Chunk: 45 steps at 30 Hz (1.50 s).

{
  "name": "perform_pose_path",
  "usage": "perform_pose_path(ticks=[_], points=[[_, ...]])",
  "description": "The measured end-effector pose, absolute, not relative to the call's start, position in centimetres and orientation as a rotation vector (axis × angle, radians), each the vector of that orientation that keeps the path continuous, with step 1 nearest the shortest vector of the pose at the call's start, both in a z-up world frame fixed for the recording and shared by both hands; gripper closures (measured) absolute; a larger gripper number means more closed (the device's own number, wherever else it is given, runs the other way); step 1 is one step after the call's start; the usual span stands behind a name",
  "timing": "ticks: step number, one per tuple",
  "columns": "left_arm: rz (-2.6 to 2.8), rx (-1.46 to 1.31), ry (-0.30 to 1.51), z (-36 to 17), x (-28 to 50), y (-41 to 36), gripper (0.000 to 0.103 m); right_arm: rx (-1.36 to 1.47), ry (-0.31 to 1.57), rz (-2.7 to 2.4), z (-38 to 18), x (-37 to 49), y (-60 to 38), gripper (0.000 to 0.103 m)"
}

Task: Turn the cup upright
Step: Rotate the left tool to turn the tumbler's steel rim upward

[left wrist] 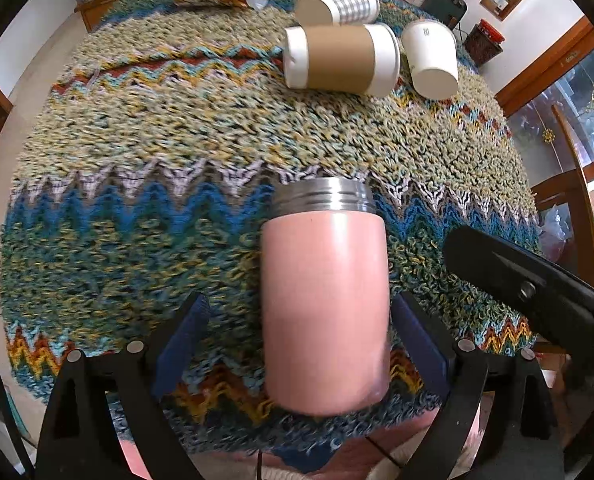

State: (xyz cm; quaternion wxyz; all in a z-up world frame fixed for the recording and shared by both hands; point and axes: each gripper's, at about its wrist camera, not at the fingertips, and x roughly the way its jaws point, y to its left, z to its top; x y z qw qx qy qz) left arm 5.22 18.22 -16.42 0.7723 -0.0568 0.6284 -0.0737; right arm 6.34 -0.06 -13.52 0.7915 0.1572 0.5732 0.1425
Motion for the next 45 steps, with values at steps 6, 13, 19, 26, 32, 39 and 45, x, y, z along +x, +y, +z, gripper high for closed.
perform_pose_path(ticks=[6, 13, 19, 26, 32, 39, 45], points=[[-0.139, -0.108, 1.297, -14.2, 3.9, 19.8, 0.009, 0.363, 1.282, 0.379, -14.5, 7.5, 1.6, 0.021], [-0.144, -0.106, 1.257, -12.7, 2.6, 21.7, 0.009, 0.378, 1.367, 0.437, -16.4, 8.8, 4.1, 0.021], [-0.131, -0.11, 1.253, -13.0, 2.6, 22.4, 0.009, 0.379, 1.429, 0.465, -17.8, 10.0, 5.6, 0.021], [-0.116, -0.14, 1.278, -13.6, 2.4, 23.3, 0.009, 0.38, 1.532, 0.515, -19.8, 12.5, 8.1, 0.021], [-0.103, -0.151, 1.275, -13.6, 2.2, 23.8, 0.009, 0.394, 1.602, 0.53, -21.6, 13.1, 9.9, 0.029], [-0.101, -0.15, 1.266, -13.1, 2.1, 23.9, 0.009, 0.398, 1.582, 0.518, -21.9, 13.4, 10.0, 0.036], [-0.101, -0.135, 1.24, -12.5, 1.8, 23.7, 0.009, 0.381, 1.451, 0.512, -18.6, 13.0, 7.9, 0.036]])
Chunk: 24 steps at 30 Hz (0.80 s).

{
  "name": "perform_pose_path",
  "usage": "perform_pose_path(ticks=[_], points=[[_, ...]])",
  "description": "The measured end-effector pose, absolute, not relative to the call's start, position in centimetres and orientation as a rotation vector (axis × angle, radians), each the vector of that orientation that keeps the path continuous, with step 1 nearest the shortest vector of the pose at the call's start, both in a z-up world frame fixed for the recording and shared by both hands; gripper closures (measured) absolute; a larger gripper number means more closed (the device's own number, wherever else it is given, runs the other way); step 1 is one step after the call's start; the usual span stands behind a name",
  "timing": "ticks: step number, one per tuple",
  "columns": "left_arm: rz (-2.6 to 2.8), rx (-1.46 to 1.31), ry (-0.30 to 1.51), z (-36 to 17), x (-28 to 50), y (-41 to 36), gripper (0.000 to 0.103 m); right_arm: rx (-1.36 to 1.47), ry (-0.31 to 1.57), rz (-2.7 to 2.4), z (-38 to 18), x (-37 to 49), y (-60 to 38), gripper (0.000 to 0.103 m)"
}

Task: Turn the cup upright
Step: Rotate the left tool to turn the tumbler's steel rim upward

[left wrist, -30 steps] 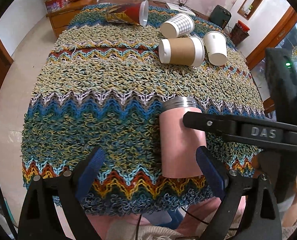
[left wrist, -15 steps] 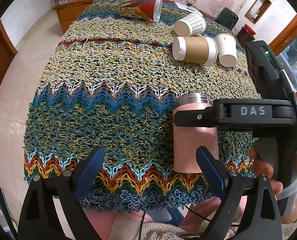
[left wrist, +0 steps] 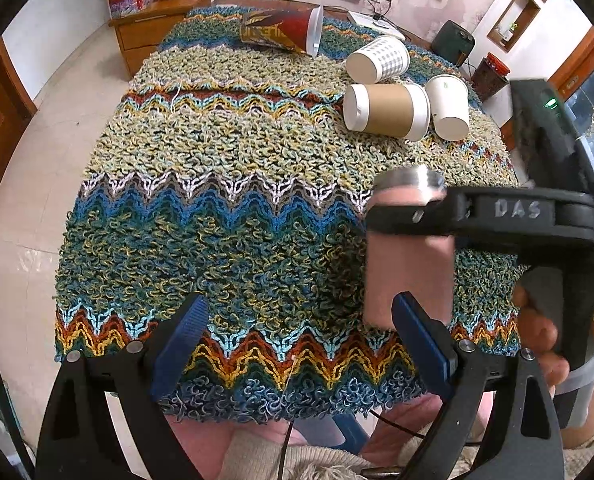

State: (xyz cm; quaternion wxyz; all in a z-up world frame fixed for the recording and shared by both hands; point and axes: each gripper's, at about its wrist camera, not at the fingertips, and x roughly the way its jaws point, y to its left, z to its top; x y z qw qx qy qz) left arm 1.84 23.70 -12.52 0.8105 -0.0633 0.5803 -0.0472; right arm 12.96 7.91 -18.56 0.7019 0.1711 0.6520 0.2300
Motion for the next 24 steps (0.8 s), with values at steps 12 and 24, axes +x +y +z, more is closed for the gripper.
perform_pose_path(ticks=[12, 24], points=[[-0.099, -0.151, 1.17, -12.6, 2.5, 23.3, 0.009, 0.067, 0.841, 0.306, -15.7, 10.5, 7.3, 0.036], [-0.04, -0.248, 1.055, -11.6, 2.9, 25.2, 0.009, 0.09, 0.713, 0.283, -16.3, 8.3, 7.6, 0.036]])
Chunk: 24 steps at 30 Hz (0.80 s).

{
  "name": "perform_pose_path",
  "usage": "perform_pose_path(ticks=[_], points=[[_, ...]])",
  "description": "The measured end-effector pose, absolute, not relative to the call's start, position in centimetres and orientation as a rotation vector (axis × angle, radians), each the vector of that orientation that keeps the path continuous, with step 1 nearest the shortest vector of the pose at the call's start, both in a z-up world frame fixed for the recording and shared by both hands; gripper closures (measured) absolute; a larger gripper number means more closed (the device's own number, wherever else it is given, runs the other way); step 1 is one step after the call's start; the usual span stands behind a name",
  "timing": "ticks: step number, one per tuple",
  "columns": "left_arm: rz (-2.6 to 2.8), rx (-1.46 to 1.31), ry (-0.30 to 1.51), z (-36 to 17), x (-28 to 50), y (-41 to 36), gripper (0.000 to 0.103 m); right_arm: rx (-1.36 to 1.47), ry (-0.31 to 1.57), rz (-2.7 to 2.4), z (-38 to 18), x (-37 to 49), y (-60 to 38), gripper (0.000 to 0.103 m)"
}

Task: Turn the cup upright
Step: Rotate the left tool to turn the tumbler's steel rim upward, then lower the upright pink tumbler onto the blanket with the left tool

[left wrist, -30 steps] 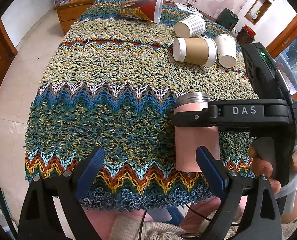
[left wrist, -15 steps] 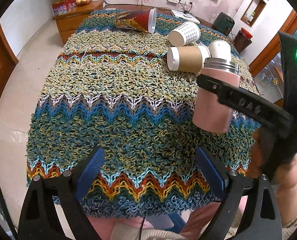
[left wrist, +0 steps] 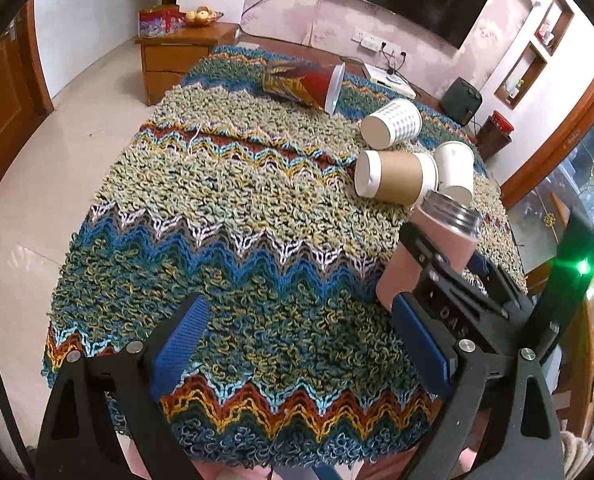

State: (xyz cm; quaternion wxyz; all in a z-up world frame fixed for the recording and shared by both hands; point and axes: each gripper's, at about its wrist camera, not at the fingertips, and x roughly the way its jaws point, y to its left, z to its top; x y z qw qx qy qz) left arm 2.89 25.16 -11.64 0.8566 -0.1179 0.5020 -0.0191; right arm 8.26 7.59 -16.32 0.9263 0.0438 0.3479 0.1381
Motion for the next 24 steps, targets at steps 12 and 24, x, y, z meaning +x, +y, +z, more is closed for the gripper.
perform_pose_path(ticks=[12, 24], points=[[-0.069, -0.238, 1.028, -11.3, 2.9, 24.2, 0.009, 0.029, 0.71, 0.28, -16.6, 5.2, 8.3, 0.036], [-0.089, -0.226, 1.024, -11.3, 2.8, 23.5, 0.009, -0.028, 0.696, 0.274, -16.7, 4.3, 9.1, 0.036]])
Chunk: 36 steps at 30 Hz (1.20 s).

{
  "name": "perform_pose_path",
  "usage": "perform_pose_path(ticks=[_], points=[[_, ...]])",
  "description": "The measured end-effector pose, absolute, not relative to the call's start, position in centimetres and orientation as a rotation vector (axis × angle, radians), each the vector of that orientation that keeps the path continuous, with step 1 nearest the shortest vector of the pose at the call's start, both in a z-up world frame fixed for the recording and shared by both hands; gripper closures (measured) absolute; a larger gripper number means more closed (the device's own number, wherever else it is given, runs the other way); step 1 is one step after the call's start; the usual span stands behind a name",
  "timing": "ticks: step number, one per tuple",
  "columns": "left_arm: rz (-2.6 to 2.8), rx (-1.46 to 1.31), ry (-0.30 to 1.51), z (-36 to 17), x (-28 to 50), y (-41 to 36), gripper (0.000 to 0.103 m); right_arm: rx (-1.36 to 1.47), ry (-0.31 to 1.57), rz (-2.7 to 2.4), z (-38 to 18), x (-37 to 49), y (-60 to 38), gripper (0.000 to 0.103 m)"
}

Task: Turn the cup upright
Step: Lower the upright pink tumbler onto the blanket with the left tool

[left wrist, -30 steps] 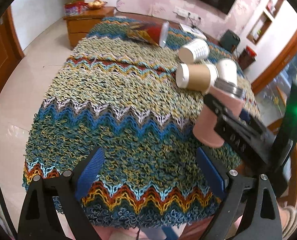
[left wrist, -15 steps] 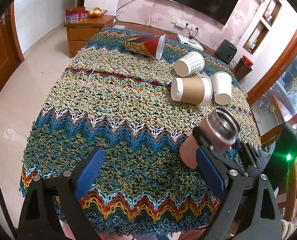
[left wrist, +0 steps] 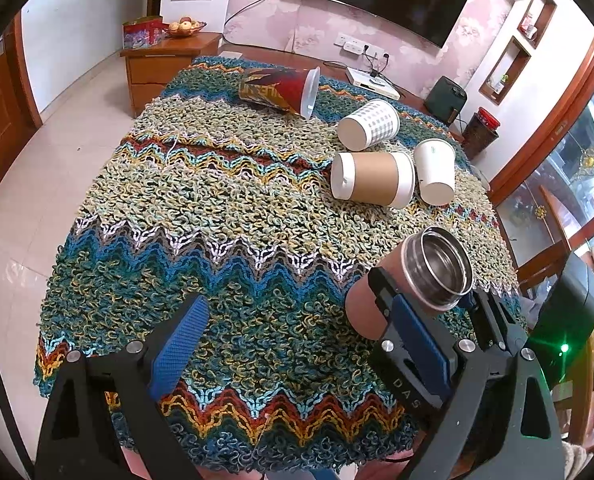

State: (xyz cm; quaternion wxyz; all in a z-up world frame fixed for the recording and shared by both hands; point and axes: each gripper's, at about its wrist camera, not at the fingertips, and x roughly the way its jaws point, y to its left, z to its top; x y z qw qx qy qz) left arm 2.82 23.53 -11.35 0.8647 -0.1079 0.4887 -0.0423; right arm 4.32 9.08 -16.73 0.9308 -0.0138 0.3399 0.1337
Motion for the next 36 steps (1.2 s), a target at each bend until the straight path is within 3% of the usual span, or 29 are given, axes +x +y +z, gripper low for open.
perform_pose_path(ticks=[10, 14, 36], points=[[-0.16, -0.197, 1.002, -11.8, 3.1, 22.6, 0.008, -0.007, 0.689, 0.301, -16.3, 3.7, 8.9, 0.034], [-0.171, -0.213, 1.0, -11.9, 2.9, 22.6, 0.003, -0.008, 0.643, 0.308, -15.6, 2.8, 8.9, 0.025], [-0.219, -0.208, 0.902, -7.4, -0.8, 21.3, 0.003, 0.013, 0.635, 0.236, -12.8, -1.1, 6.6, 0.025]])
